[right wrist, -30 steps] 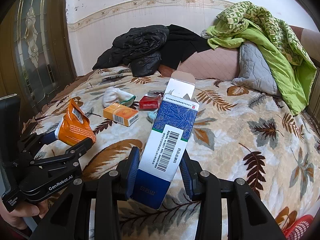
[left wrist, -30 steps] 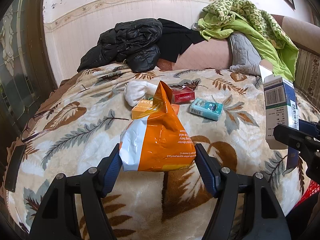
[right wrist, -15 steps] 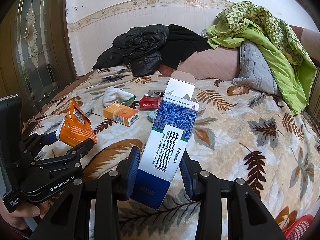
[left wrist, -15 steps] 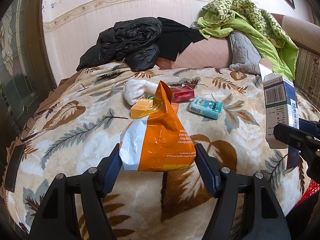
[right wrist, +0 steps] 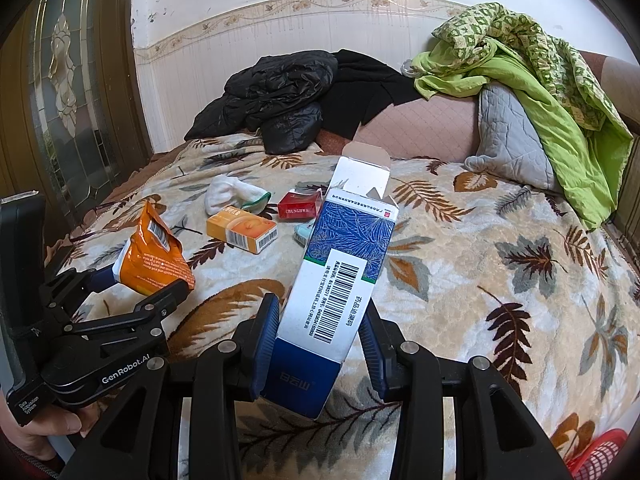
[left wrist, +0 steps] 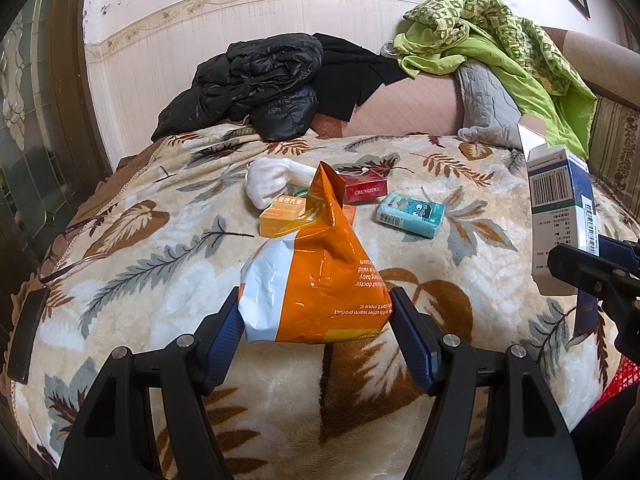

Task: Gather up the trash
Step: 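Hold the orange bag in the left tool while the right tool holds the blue box, then carry the orange bag and blue box over the red basket with both tools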

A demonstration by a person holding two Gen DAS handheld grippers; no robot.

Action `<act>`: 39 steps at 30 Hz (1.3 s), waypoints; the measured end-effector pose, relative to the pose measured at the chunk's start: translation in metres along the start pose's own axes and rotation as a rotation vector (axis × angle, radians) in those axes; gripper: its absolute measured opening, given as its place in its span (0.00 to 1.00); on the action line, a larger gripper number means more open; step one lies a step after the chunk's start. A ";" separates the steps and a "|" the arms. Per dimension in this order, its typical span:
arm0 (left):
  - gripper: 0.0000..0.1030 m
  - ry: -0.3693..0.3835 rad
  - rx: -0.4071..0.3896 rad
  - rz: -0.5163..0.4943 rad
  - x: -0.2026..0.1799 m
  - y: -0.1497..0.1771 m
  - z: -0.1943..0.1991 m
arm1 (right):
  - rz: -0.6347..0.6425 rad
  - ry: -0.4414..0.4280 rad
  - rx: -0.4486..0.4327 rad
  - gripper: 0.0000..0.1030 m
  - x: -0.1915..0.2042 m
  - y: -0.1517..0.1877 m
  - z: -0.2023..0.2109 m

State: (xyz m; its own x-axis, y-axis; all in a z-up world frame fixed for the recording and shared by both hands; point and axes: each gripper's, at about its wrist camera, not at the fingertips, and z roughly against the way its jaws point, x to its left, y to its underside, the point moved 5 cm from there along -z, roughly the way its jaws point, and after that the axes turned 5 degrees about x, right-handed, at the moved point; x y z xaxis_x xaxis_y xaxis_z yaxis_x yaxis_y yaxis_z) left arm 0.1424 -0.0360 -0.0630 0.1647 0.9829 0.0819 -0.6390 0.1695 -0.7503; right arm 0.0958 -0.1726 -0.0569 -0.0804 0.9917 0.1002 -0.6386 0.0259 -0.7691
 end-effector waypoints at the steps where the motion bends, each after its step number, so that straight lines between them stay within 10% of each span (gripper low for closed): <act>1: 0.68 0.002 0.001 0.001 0.000 0.000 0.000 | -0.003 -0.002 -0.003 0.41 0.000 -0.001 0.001; 20: 0.68 0.246 0.019 -0.089 -0.073 0.004 0.040 | -0.209 0.045 -0.038 0.41 -0.091 0.045 0.114; 39: 0.68 0.819 0.204 -0.435 -0.347 0.033 0.131 | -0.569 0.289 0.040 0.43 -0.260 0.172 0.221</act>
State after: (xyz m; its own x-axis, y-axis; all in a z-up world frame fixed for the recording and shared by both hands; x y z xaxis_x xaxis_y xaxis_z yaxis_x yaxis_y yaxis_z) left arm -0.0338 -0.3618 -0.0298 0.8453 0.4885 -0.2163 -0.5039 0.5944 -0.6268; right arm -0.1622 -0.4538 -0.0754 0.4860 0.8181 0.3074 -0.5490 0.5594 -0.6210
